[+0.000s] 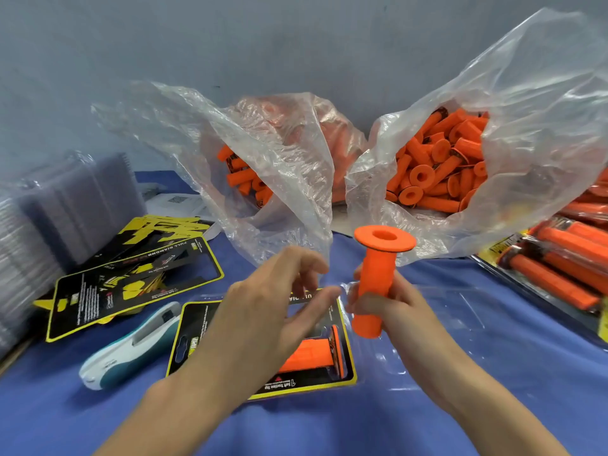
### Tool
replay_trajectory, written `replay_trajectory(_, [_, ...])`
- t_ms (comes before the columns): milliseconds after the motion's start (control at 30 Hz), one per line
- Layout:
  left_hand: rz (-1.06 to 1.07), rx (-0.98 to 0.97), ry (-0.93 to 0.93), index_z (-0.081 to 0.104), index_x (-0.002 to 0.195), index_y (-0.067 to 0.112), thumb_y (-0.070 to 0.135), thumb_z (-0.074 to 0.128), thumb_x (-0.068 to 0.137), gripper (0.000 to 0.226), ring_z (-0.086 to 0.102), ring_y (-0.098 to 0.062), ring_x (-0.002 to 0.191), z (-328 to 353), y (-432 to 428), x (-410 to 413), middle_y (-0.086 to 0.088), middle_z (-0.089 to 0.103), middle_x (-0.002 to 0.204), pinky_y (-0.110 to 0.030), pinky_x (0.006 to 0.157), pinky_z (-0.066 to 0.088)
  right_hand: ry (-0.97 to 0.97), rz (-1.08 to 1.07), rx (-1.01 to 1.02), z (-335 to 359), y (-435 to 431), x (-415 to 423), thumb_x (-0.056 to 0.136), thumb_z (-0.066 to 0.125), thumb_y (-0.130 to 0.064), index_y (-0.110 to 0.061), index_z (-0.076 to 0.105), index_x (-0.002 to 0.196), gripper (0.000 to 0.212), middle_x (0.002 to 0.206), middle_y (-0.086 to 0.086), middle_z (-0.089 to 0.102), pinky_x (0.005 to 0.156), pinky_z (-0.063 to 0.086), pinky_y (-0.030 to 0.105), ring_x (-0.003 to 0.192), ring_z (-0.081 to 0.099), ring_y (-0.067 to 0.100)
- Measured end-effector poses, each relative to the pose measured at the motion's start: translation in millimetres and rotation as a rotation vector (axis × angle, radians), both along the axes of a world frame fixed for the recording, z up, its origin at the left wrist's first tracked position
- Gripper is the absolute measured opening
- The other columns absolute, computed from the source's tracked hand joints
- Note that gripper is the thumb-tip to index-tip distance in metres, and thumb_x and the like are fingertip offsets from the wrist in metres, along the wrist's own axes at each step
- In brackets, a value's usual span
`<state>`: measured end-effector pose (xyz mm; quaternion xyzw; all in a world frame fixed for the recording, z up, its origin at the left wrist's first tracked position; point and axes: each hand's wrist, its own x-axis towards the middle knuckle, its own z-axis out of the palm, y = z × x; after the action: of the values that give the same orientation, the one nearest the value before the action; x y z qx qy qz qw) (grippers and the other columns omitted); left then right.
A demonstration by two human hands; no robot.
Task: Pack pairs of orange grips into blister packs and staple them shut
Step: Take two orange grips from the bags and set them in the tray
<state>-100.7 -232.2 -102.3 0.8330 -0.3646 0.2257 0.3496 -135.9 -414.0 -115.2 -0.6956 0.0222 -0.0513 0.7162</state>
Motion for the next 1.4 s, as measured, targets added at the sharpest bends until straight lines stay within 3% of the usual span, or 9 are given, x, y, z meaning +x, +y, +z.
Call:
replay_trajectory(133, [-0.029, 0.467, 0.123, 0.052, 0.115, 0.042, 0.073, 0.032, 0.086, 0.046, 0.041, 0.007, 0.103, -29.0, 24.4, 5.1, 0.027, 0.045, 0.11, -0.009, 0.09, 0.029, 0.131, -0.126, 0.008, -9.2, -5.7, -4.1, 0.08, 0.07, -0.029, -0.02, 0.061, 0.086, 0.014, 0.066, -0.005, 0.066, 0.053, 0.05, 0.024, 0.064, 0.07, 0.015])
replay_trajectory(233, [-0.035, 0.618, 0.11, 0.043, 0.132, 0.041, 0.071, 0.032, 0.089, 0.053, 0.039, -0.004, 0.114, -47.3, 19.8, 5.3, 0.02, 0.04, 0.123, -0.02, 0.1, 0.03, 0.257, -0.15, -0.008, -15.6, -4.0, -7.8, 0.089, 0.062, -0.023, -0.011, 0.064, 0.084, 0.013, 0.07, 0.002, 0.072, 0.053, 0.054, 0.023, 0.063, 0.07, 0.015])
replay_trajectory(400, [-0.04, 0.561, 0.094, 0.044, 0.124, 0.04, 0.067, 0.016, 0.091, 0.05, 0.043, -0.004, 0.107, -56.9, 20.3, 8.0, 0.021, 0.039, 0.114, -0.025, 0.094, 0.037, 0.296, -0.065, -0.028, -18.1, -6.4, -7.7, 0.092, 0.057, -0.022, -0.013, 0.066, 0.086, 0.014, 0.082, 0.0, 0.077, 0.072, 0.058, 0.028, 0.076, 0.074, 0.014])
replay_trajectory(500, [-0.142, 0.376, 0.217, 0.045, 0.116, 0.041, 0.057, 0.033, 0.097, 0.027, 0.047, -0.002, 0.105, -55.1, 28.4, 8.9, 0.025, 0.043, 0.111, -0.022, 0.09, 0.039, 0.275, -0.062, -0.061, -18.5, -5.5, -8.3, 0.089, 0.058, -0.023, -0.014, 0.069, 0.085, 0.015, 0.081, -0.005, 0.077, 0.08, 0.058, 0.031, 0.078, 0.073, 0.009])
replay_trajectory(700, [-0.185, 0.07, 0.414, 0.054, 0.112, 0.036, 0.035, 0.051, 0.096, 0.017, 0.054, -0.013, 0.095, -49.0, 39.8, 7.1, 0.01, 0.06, 0.108, -0.019, 0.08, 0.041, 0.198, -0.064, -0.121, -17.8, -2.4, -8.6, 0.087, 0.069, -0.032, -0.023, 0.065, 0.079, 0.013, 0.08, -0.004, 0.074, 0.047, 0.047, 0.012, 0.059, 0.067, 0.001])
replay_trajectory(800, [-0.196, 0.053, 0.435, 0.054, 0.111, 0.037, 0.033, 0.051, 0.095, 0.016, 0.054, -0.015, 0.093, -47.2, 39.4, 6.9, 0.009, 0.061, 0.108, -0.021, 0.081, 0.043, 0.157, -0.004, -0.134, -16.6, 4.3, -5.9, 0.085, 0.072, -0.034, -0.034, 0.068, 0.075, 0.011, 0.077, 0.0, 0.073, 0.061, 0.057, 0.025, 0.07, 0.071, 0.019])
replay_trajectory(933, [-0.214, 0.066, 0.439, 0.053, 0.11, 0.04, 0.034, 0.05, 0.095, 0.016, 0.055, -0.015, 0.095, -47.8, 37.9, 6.5, 0.01, 0.061, 0.108, -0.023, 0.081, 0.043, 0.135, 0.036, -0.145, -16.2, 14.4, -0.3, 0.084, 0.076, -0.025, -0.001, 0.058, 0.09, 0.03, 0.069, 0.016, 0.06, 0.055, 0.051, 0.031, 0.055, 0.057, 0.018])
replay_trajectory(1100, [-0.226, 0.095, 0.452, 0.053, 0.115, 0.035, 0.042, 0.048, 0.097, 0.02, 0.056, -0.017, 0.097, -52.3, 38.9, 9.5, 0.007, 0.061, 0.111, -0.024, 0.082, 0.043, 0.159, 0.042, -0.187, -14.9, 16.0, 1.2, 0.085, 0.074, -0.022, 0.004, 0.057, 0.093, 0.032, 0.068, 0.009, 0.059, 0.054, 0.049, 0.028, 0.055, 0.054, 0.016])
replay_trajectory(1400, [-0.23, 0.131, 0.402, 0.052, 0.115, 0.038, 0.048, 0.045, 0.098, 0.021, 0.055, -0.013, 0.096, -57.9, 39.4, 13.9, 0.01, 0.059, 0.11, -0.017, 0.079, 0.04, 0.221, 0.113, -0.154, -12.2, 6.0, -2.4, 0.084, 0.072, -0.016, -0.008, 0.068, 0.096, 0.015, 0.072, 0.002, 0.072, 0.051, 0.049, 0.015, 0.059, 0.069, 0.01])
